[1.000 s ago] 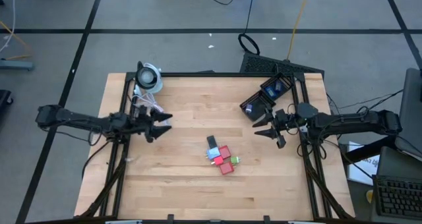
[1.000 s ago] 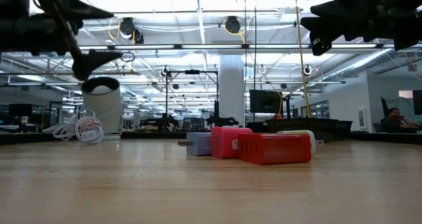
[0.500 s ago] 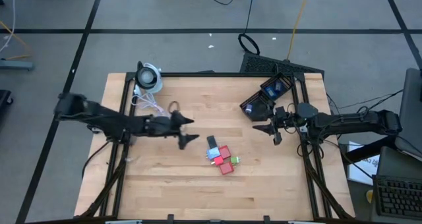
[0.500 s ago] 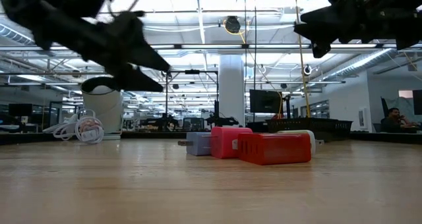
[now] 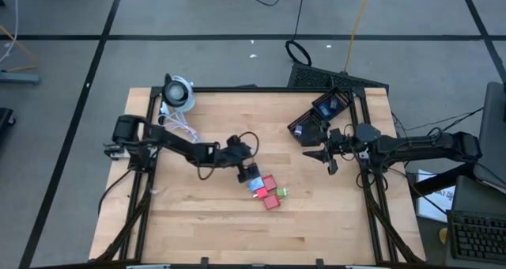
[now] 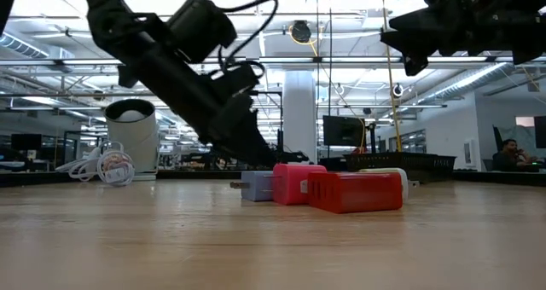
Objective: Pick & Place Office items
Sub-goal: Put the black digital timer into the top black bin
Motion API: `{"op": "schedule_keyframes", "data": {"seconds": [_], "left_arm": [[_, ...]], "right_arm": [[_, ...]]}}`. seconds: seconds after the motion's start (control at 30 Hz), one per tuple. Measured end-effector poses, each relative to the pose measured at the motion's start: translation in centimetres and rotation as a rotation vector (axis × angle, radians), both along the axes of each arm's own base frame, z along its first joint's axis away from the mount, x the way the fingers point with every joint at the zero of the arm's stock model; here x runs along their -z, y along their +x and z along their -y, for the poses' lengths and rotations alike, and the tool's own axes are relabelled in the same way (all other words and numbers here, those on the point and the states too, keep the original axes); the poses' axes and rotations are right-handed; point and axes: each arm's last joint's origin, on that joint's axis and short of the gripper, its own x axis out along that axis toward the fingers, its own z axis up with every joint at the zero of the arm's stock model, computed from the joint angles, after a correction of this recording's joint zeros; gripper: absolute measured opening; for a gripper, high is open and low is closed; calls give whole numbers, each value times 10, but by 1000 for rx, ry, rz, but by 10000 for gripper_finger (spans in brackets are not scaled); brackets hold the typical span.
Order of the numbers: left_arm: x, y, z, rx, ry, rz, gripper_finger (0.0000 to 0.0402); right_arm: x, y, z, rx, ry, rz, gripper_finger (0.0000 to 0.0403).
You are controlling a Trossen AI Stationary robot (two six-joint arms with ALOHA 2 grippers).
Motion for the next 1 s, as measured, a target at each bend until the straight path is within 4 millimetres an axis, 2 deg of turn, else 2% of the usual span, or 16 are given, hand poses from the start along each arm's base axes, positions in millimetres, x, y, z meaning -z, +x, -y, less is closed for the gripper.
{"op": "schedule_keyframes", "data": {"seconds": [0.23, 0.4, 0.47, 0.6, 0.7, 0.8, 1.0], "left_arm": [[7, 0, -4, -111, 74, -164, 397], [3, -9, -16, -405, 54, -131, 397], [2, -14, -24, -542, 12, -109, 397], [-2, -23, -39, -760, -203, -51, 397], [-7, -23, -47, -670, -297, -86, 397], [-15, -22, -51, -500, -279, -124, 397], [-20, -24, -55, -182, 32, -271, 397]], "right_arm": [[2, 0, 0, -1, -7, -16, 130], [2, 0, 0, -1, -13, -24, 130], [2, 0, 0, -1, -13, -24, 130], [3, 0, 0, -1, -13, -28, 130], [3, 0, 0, -1, -12, -34, 130], [3, 0, 0, -1, -12, -33, 130], [3, 0, 0, -1, -12, -34, 130]]}}
